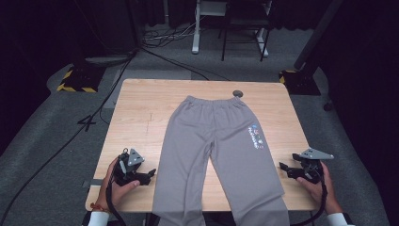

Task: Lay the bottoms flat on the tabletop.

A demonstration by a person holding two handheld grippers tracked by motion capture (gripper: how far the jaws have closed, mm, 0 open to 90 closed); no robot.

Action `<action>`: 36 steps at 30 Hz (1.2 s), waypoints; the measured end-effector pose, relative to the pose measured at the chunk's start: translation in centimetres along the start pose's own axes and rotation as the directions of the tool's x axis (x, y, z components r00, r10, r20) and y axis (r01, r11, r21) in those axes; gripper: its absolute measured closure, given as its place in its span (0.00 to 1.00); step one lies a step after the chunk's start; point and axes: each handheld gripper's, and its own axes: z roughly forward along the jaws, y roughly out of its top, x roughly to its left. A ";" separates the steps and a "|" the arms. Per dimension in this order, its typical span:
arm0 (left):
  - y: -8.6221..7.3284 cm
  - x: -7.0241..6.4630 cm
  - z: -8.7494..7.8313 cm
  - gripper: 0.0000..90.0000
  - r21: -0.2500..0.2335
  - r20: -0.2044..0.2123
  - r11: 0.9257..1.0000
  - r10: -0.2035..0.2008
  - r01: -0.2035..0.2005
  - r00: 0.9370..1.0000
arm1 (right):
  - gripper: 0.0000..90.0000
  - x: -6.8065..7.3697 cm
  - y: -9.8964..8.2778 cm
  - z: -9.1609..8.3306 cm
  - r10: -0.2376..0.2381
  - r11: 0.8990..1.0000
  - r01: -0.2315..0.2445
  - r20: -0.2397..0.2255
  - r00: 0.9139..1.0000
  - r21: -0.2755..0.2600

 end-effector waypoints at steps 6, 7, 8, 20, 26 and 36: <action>-0.6 0.4 0.3 0.16 -0.034 0.049 0.998 -0.056 0.058 0.997 | 0.23 -0.1 0.0 0.4 0.033 0.999 -0.033 0.010 0.999 0.008; -0.5 0.4 0.4 0.16 -0.034 0.047 0.998 -0.057 0.058 0.997 | 0.23 -0.2 0.0 0.4 0.042 0.999 -0.042 0.005 0.999 0.012; -0.5 0.3 0.4 0.16 -0.032 0.042 0.998 -0.058 0.059 0.997 | 0.22 -0.2 0.0 0.4 0.043 0.999 -0.043 0.005 0.999 0.013; -0.4 0.4 0.4 0.15 -0.031 0.043 0.998 -0.054 0.055 0.998 | 0.21 -0.2 0.1 0.5 0.047 0.999 -0.047 0.003 0.999 0.016; -0.4 0.4 0.5 0.15 -0.033 0.045 0.998 -0.057 0.059 0.997 | 0.21 -0.2 0.1 0.5 0.047 0.999 -0.047 0.003 0.999 0.016; -0.4 0.4 0.5 0.15 -0.031 0.046 0.998 -0.057 0.058 0.997 | 0.21 -0.3 0.0 0.5 0.051 0.999 -0.051 -0.001 0.999 0.015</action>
